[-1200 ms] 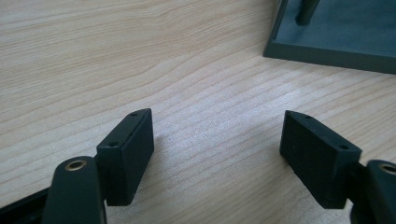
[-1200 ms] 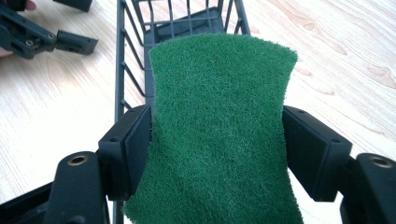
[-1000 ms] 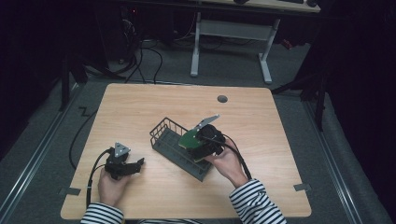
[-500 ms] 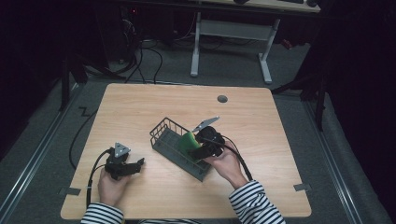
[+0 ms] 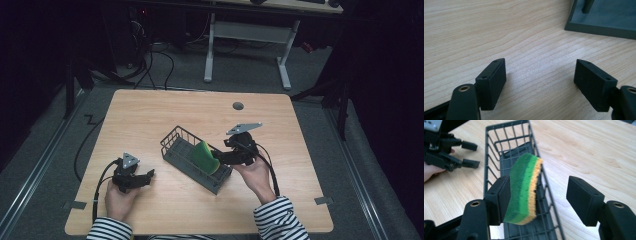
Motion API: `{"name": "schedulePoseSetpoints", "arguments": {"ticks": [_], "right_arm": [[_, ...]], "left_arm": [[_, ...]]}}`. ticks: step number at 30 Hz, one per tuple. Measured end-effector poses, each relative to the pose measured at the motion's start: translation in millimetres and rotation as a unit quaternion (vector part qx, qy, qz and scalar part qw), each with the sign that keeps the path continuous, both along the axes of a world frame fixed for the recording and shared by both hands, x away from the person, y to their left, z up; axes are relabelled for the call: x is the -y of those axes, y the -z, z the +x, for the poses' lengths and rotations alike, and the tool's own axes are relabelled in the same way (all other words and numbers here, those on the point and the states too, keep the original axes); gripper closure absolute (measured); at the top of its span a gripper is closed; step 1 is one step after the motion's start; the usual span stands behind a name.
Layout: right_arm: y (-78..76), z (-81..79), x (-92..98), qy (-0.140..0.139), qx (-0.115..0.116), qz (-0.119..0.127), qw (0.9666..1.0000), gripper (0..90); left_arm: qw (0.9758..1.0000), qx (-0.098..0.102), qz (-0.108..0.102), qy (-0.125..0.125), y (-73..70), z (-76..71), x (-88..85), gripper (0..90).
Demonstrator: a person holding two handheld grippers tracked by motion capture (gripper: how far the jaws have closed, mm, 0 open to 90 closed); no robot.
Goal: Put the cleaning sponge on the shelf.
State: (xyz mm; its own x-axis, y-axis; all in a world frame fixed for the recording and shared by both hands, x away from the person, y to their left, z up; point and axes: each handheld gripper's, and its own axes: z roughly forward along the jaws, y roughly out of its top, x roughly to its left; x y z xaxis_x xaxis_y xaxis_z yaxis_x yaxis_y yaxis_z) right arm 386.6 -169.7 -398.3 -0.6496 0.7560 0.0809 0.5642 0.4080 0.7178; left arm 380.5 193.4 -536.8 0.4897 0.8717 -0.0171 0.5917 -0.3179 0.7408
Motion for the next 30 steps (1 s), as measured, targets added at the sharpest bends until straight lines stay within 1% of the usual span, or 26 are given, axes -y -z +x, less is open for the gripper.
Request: {"name": "schedulePoseSetpoints", "arguments": {"ticks": [6, 13, 15, 23, 26, 28, 29, 30], "right_arm": [[-7.0, -2.9, 20.5, 0.022, 0.006, 0.021, 0.9995, 36.3], [-12.1, -8.0, 40.4, 0.04, 0.016, 0.03, 0.9986, 36.4], [-13.4, -9.5, 45.8, 0.048, 0.016, 0.035, 0.9981, 36.4], [-19.3, -17.1, 66.4, 0.068, 0.031, 0.048, 0.9961, 36.7], [-18.8, -20.1, 76.5, 0.078, 0.036, 0.062, 0.9944, 37.0], [-16.2, -21.8, 83.9, 0.084, 0.035, 0.064, 0.9938, 37.1], [-15.3, -23.1, 87.2, 0.089, 0.03, 0.067, 0.9934, 37.0], [-14.4, -24.2, 90.6, 0.092, 0.032, 0.065, 0.9932, 37.1]], "left_arm": [[1.0, 0.0, 0.0, 0.0, 0.0, 0.0, 0.0, 26.5], [1.0, 0.0, 0.0, 0.0, 0.0, 0.0, -0.1, 26.6], [1.0, 0.0, -0.001, 0.0, 0.0, 0.1, -0.1, 26.6], [1.0, 0.0, -0.001, 0.0, 0.0, 0.2, -0.1, 26.7], [1.0, 0.0, -0.001, 0.0, 0.0, 0.2, -0.1, 26.7], [1.0, 0.0, -0.001, -0.001, 0.0, 0.2, 0.0, 26.7], [1.0, 0.0, 0.0, -0.001, 0.0, 0.2, 0.0, 26.7], [1.0, 0.0, 0.0, 0.0, 0.0, 0.2, -0.1, 26.7]]}}
